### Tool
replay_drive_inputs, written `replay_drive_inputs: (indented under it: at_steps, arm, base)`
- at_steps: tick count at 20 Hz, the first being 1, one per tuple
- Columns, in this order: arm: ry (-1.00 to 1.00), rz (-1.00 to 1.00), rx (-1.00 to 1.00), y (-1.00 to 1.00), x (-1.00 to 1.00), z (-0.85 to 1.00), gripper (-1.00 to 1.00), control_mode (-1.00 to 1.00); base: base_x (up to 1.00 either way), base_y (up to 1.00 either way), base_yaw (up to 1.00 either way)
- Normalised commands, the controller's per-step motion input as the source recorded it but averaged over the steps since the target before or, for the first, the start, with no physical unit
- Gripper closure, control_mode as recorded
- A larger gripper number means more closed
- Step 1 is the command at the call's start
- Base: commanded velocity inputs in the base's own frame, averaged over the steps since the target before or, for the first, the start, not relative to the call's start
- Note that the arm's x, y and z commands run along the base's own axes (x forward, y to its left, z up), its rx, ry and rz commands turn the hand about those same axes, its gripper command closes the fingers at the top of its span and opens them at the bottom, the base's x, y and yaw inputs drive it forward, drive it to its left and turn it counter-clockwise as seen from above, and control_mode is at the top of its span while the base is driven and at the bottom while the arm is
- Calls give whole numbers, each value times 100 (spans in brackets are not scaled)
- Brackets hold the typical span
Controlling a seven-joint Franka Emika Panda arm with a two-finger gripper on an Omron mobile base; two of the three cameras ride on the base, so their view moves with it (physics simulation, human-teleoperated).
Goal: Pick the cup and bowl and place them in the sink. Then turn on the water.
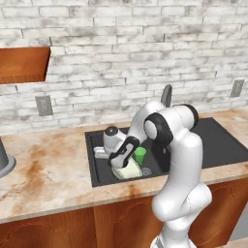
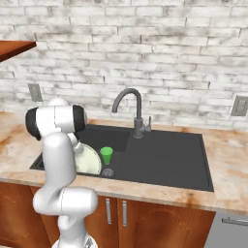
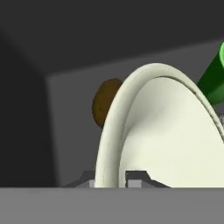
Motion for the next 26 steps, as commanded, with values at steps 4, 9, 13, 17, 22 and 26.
replay_drive_inputs:
  at_steps: [4,9,13,17,22,26]
  arm:
    - [0,0,13,0,0,-42,-100,-100]
    - [0,0,3,-3,0,-8,-100,-100]
    - [2,0,-4,6,0,15,-100,-100]
    - [1,-3,-8,5,0,18,-100,-100]
    - [3,-5,-2,-3,-5,59,-100,-100]
    - [0,-11,1,-82,-90,32,-100,-100]
  base:
    - [0,0,0]
    - [0,0,0]
    - [0,0,0]
    - [0,0,0]
    - [0,0,0]
    - [0,0,0]
